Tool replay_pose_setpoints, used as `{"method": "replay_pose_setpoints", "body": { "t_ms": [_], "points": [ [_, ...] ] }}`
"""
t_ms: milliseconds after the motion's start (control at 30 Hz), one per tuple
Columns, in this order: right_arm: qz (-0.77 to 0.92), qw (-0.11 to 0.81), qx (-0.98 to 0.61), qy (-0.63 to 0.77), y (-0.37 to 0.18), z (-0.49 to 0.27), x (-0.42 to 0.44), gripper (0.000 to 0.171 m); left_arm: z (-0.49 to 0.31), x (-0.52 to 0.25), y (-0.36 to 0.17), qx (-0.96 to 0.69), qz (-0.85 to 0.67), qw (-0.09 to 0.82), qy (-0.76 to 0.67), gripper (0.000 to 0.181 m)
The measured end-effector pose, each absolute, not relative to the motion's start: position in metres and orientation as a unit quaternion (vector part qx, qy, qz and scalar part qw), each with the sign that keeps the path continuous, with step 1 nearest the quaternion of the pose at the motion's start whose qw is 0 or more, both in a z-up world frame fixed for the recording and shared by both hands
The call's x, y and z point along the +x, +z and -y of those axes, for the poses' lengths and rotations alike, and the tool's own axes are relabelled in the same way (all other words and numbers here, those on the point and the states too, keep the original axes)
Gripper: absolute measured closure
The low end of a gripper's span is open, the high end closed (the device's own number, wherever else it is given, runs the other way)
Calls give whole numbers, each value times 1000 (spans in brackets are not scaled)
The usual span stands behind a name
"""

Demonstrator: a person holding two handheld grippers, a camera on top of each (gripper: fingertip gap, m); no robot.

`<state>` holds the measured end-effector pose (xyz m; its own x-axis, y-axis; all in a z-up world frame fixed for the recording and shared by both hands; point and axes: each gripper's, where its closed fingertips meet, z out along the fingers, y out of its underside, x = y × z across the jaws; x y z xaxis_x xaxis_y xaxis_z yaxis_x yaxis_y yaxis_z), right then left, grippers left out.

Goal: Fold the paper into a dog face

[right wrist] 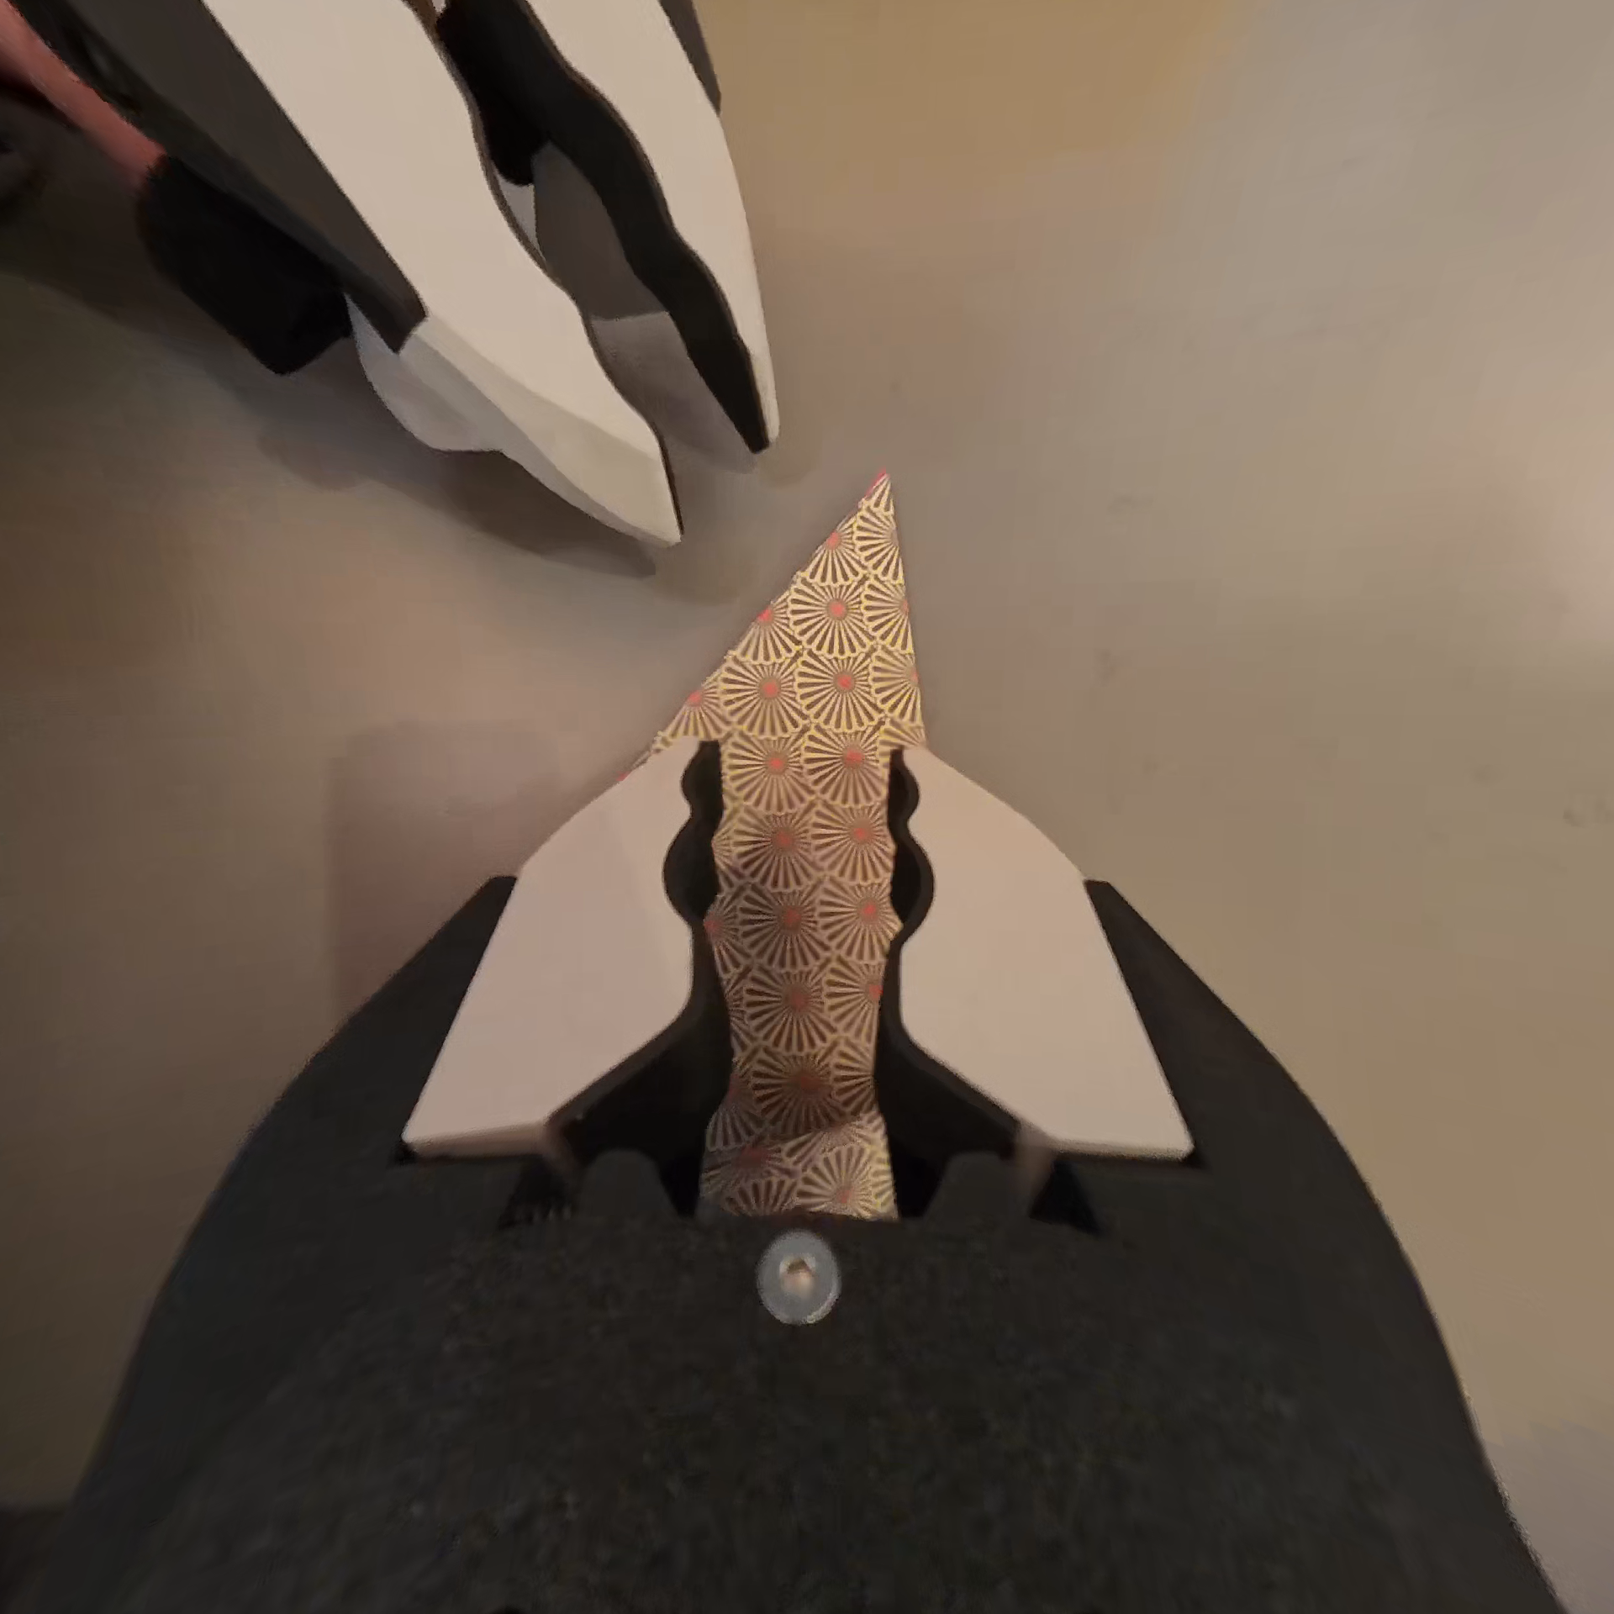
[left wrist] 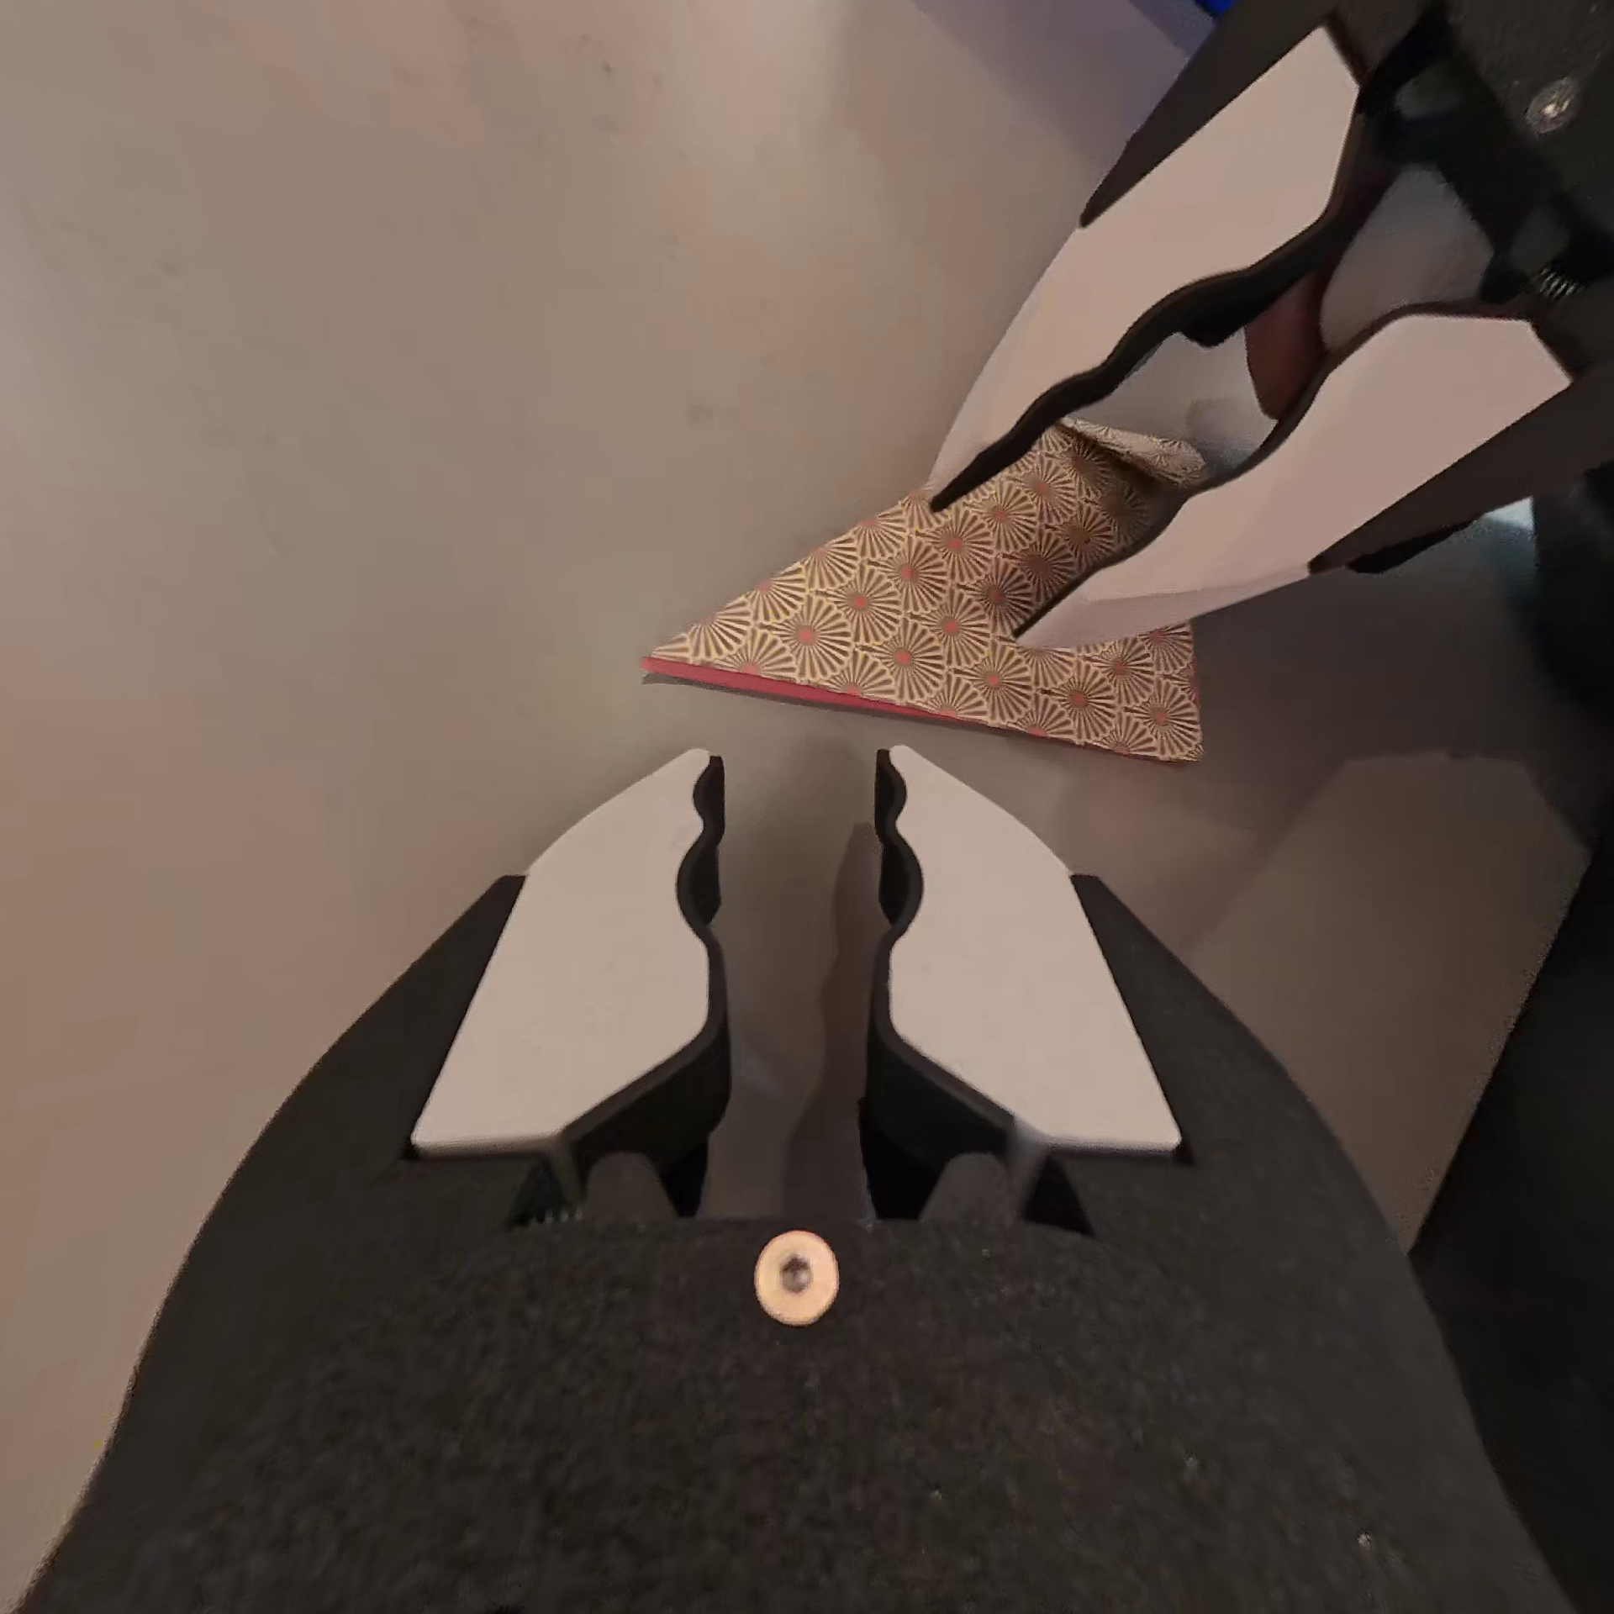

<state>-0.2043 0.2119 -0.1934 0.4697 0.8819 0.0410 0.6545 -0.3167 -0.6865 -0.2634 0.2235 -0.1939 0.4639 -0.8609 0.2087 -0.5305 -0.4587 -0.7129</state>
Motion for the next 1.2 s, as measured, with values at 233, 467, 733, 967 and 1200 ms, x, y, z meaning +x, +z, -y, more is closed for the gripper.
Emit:
{"method": "replay_pose_setpoints", "body": {
  "t_ms": [233, 467, 733, 967, 1200],
  "points": [
    [498, 324, -786, 170, -195, -222, -209, 131, -235, -262, -197, -806, -432, 284, -289, 149],
    [510, 312, -784, 166, -207, -219, -213, 128, -255, -261, -193, -811, -419, 285, -293, 149],
    [502, 315, -786, 176, -209, -220, -213, 128, -260, -256, -199, -810, -429, 267, -298, 148],
    [492, 315, -789, 191, -204, -219, -212, 128, -260, -251, -202, -810, -435, 258, -296, 149],
    [492, 303, -794, 189, -209, -218, -207, 128, -261, -250, -200, -810, -447, 254, -284, 150]
  ]
}}
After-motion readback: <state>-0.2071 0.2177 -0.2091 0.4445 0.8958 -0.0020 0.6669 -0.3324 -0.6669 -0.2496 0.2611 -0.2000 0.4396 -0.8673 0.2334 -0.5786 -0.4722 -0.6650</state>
